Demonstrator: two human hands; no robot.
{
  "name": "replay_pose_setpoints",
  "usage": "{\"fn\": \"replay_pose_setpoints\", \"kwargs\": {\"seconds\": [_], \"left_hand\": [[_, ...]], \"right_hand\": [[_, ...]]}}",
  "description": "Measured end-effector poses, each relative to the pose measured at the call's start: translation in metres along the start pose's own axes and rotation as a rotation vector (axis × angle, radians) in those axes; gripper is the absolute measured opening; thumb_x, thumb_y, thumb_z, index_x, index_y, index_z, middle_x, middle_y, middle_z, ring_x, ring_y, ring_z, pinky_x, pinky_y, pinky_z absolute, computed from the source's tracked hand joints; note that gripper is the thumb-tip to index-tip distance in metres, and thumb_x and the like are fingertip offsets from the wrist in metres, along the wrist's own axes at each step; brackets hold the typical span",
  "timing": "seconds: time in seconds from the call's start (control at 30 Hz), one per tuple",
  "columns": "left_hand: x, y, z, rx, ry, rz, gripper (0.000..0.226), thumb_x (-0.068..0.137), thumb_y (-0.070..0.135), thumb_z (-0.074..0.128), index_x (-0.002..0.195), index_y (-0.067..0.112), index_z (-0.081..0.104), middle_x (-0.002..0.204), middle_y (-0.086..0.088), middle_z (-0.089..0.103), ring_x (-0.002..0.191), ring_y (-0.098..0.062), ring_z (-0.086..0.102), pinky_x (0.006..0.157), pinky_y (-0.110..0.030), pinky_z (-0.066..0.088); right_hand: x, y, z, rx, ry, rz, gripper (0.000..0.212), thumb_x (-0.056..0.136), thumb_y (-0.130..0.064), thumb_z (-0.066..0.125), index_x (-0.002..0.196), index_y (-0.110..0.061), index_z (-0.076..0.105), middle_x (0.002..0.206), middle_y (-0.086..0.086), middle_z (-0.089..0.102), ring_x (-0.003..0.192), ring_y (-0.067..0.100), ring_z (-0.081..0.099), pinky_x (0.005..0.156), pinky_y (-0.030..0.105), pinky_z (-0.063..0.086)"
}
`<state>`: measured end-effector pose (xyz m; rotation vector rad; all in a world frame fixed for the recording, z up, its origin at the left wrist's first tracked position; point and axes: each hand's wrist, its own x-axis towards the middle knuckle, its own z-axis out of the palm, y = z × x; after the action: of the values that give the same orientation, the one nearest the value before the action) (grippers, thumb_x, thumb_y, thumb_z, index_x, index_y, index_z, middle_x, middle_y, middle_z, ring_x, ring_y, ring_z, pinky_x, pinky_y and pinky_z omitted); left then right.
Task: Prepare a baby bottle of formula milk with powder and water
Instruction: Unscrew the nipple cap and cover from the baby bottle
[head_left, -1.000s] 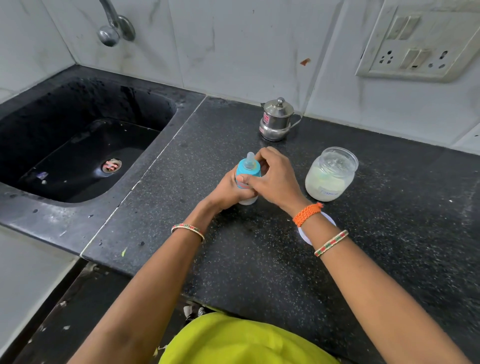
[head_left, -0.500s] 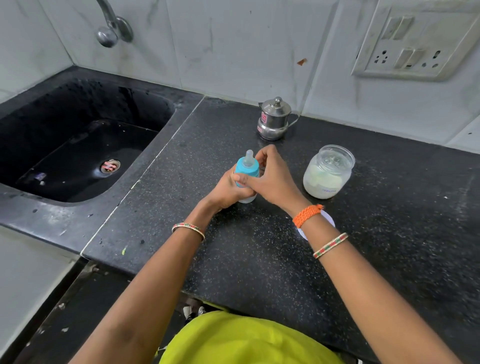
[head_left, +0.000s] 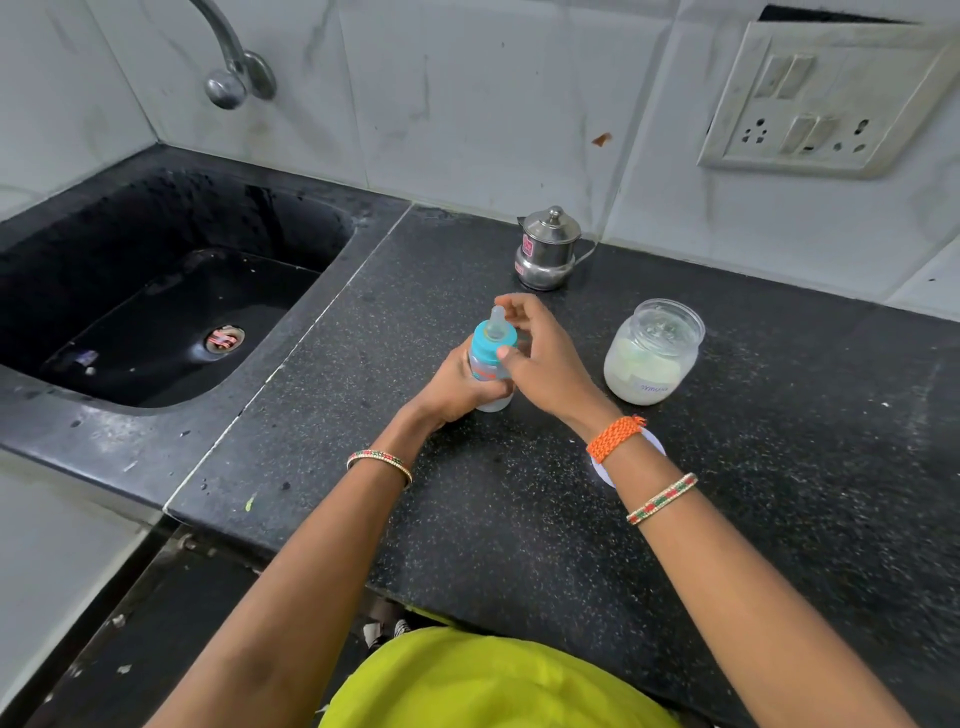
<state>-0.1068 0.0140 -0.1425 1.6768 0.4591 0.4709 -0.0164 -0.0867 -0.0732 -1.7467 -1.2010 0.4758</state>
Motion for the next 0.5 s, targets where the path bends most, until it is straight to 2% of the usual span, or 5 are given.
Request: {"fn": "replay_pose_setpoints", "kwargs": {"seconds": [0.1, 0.17, 0.27, 0.4, 0.5], "left_hand": [[0.0, 0.005, 0.0, 0.03, -0.019, 0.031, 0.046, 0.076, 0.007, 0.072, 0.119, 0.01, 0.054, 0.102, 0.004, 0.066, 0.094, -0.006, 0.064, 0.082, -0.025, 0.052], [-0.001, 0.005, -0.001, 0.035, -0.032, 0.03, 0.047, 0.077, 0.008, 0.072, 0.121, 0.008, 0.053, 0.106, 0.002, 0.066, 0.097, -0.009, 0.064, 0.086, -0.028, 0.052], [-0.001, 0.002, 0.0, 0.016, -0.004, 0.005, 0.05, 0.074, 0.004, 0.07, 0.12, 0.009, 0.052, 0.104, 0.001, 0.065, 0.091, -0.004, 0.063, 0.081, -0.023, 0.051], [-0.001, 0.001, 0.0, 0.003, 0.02, -0.025, 0.05, 0.065, 0.015, 0.073, 0.11, 0.017, 0.051, 0.096, -0.001, 0.062, 0.083, -0.005, 0.061, 0.076, -0.022, 0.052], [-0.001, 0.0, -0.001, 0.022, 0.007, -0.029, 0.045, 0.068, 0.01, 0.072, 0.108, 0.014, 0.051, 0.094, 0.002, 0.062, 0.081, 0.0, 0.061, 0.074, -0.018, 0.05]], "right_hand": [[-0.005, 0.0, 0.01, -0.074, 0.149, 0.023, 0.053, 0.076, -0.027, 0.077, 0.115, -0.009, 0.047, 0.112, 0.004, 0.051, 0.1, 0.011, 0.05, 0.083, 0.015, 0.043], [-0.006, 0.001, 0.013, -0.142, 0.177, 0.035, 0.059, 0.072, -0.036, 0.079, 0.114, -0.011, 0.045, 0.107, 0.002, 0.051, 0.097, 0.011, 0.05, 0.08, 0.018, 0.042], [-0.005, -0.002, 0.008, -0.081, 0.179, 0.024, 0.052, 0.077, -0.019, 0.076, 0.118, -0.011, 0.045, 0.104, -0.001, 0.056, 0.094, 0.008, 0.053, 0.079, 0.015, 0.043], [0.003, 0.005, -0.011, -0.036, -0.079, -0.013, 0.059, 0.082, 0.007, 0.057, 0.134, -0.016, 0.041, 0.128, -0.006, 0.057, 0.123, 0.012, 0.049, 0.101, 0.024, 0.034], [0.001, 0.007, -0.011, -0.06, -0.108, 0.017, 0.077, 0.078, -0.01, 0.072, 0.142, -0.016, 0.029, 0.137, 0.002, 0.046, 0.129, 0.015, 0.041, 0.106, 0.029, 0.031]]}}
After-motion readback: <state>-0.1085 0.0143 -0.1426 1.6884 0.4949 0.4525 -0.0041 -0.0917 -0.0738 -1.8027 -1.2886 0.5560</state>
